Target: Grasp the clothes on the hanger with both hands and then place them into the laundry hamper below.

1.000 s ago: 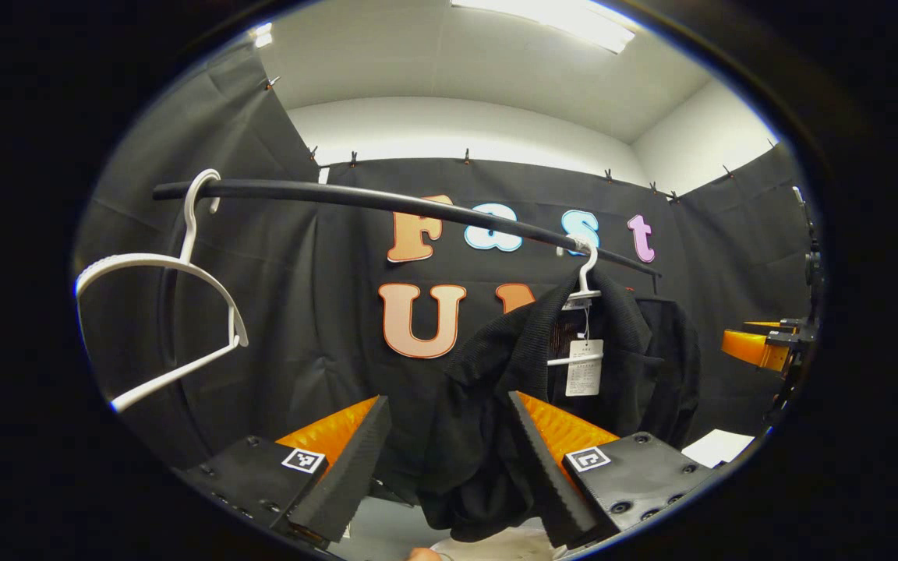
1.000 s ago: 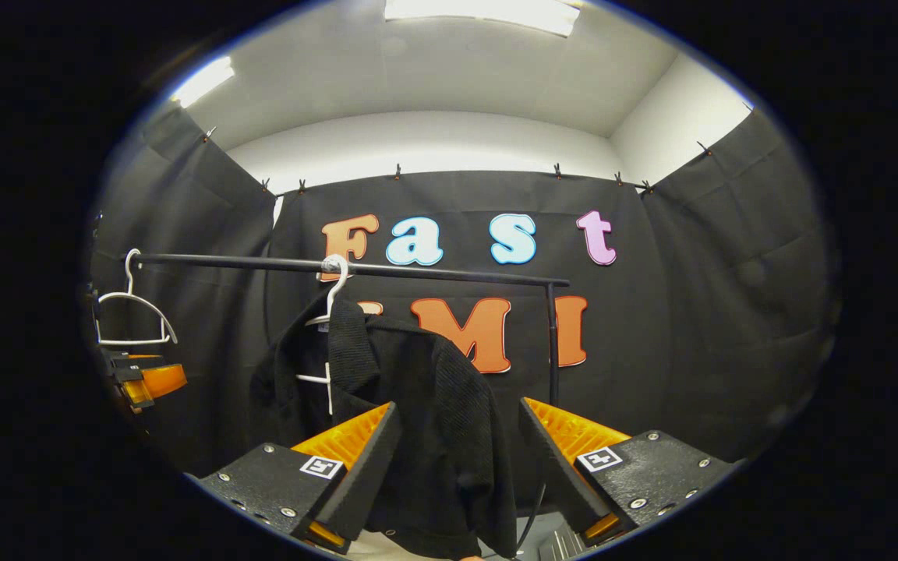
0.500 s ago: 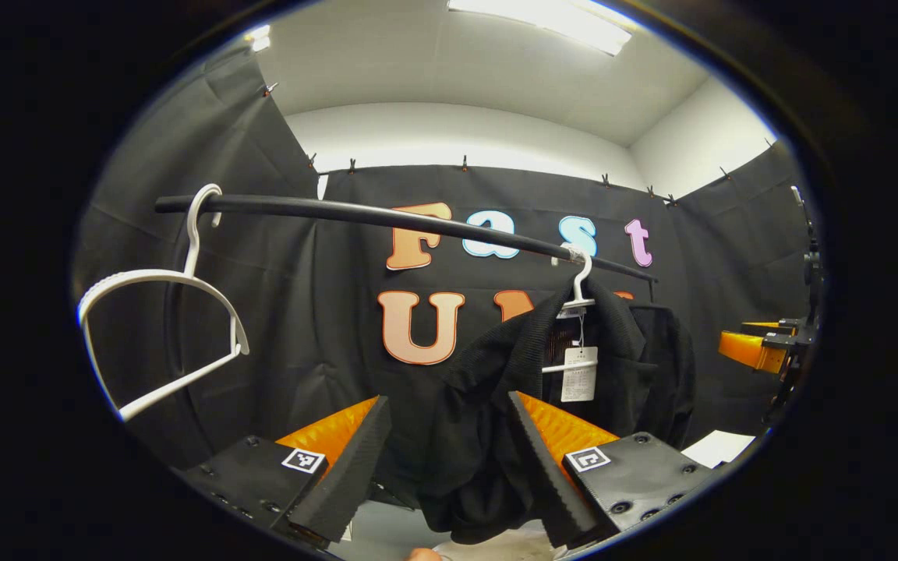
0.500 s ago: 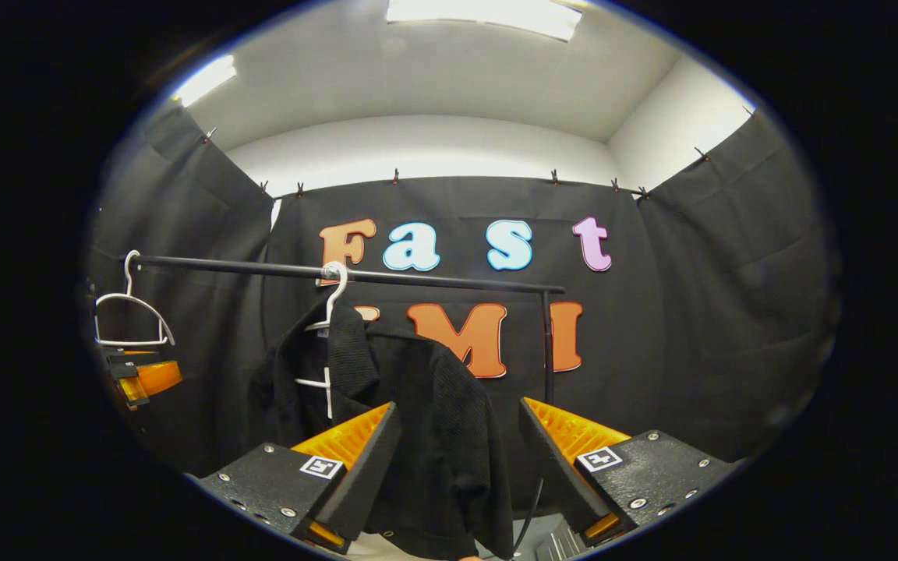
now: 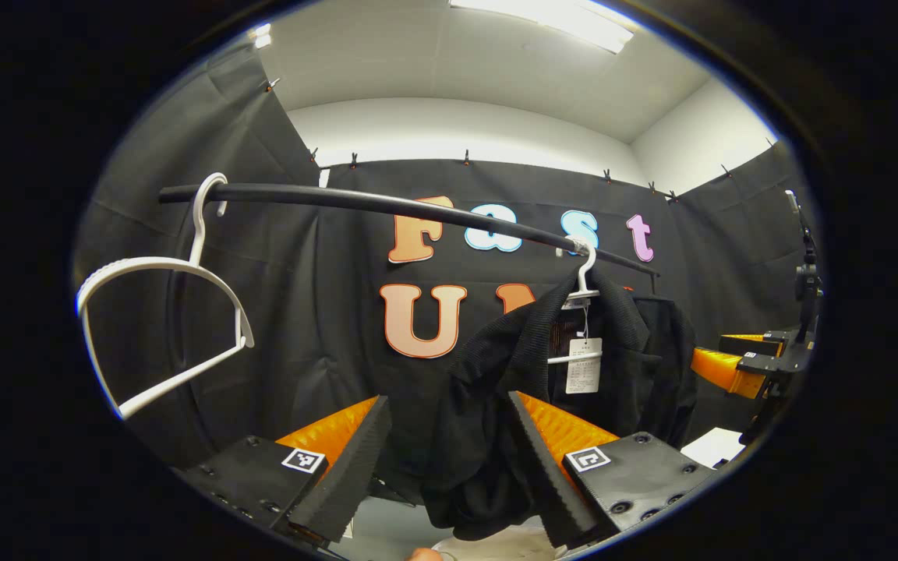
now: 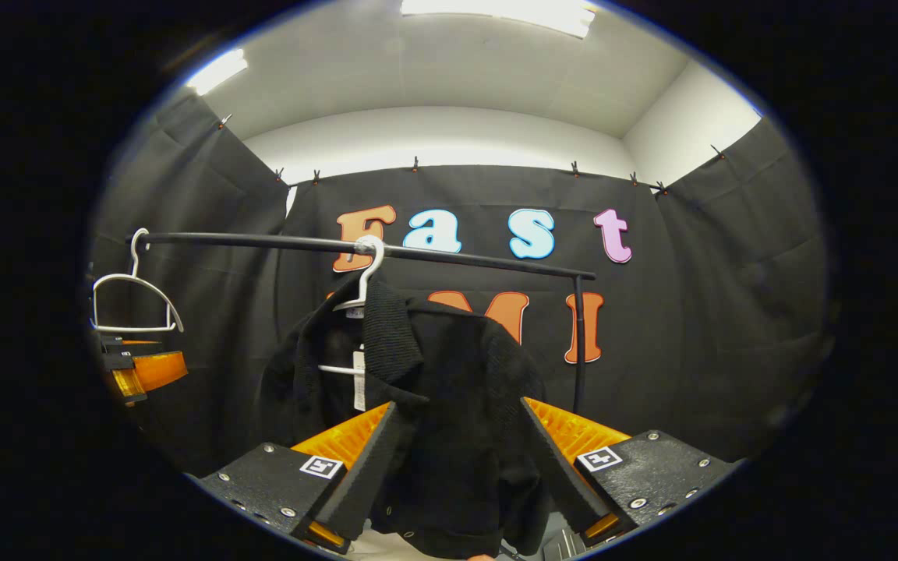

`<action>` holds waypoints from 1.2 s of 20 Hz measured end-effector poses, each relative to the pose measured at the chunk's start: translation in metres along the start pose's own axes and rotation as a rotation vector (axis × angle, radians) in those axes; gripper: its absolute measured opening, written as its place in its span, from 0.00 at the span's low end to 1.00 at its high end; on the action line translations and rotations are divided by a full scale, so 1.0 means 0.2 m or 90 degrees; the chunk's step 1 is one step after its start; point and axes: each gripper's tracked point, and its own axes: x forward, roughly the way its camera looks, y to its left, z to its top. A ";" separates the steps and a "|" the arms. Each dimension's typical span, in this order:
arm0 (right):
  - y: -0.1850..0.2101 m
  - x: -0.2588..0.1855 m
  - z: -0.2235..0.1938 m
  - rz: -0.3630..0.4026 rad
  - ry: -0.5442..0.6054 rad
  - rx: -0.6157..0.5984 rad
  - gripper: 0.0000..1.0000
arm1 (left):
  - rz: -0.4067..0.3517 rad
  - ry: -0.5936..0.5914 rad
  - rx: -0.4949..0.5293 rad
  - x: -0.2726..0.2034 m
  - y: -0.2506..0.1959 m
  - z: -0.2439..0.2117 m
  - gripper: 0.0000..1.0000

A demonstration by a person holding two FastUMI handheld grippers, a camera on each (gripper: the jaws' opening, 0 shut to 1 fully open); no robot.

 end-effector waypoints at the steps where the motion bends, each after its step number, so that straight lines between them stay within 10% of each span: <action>1: 0.04 0.02 -0.01 0.004 0.003 -0.007 0.94 | 0.004 -0.001 0.001 0.00 0.02 0.00 0.96; 24: 0.16 0.67 -0.55 -0.036 0.135 0.017 0.94 | 0.038 0.030 -0.004 -0.05 0.21 -0.15 0.96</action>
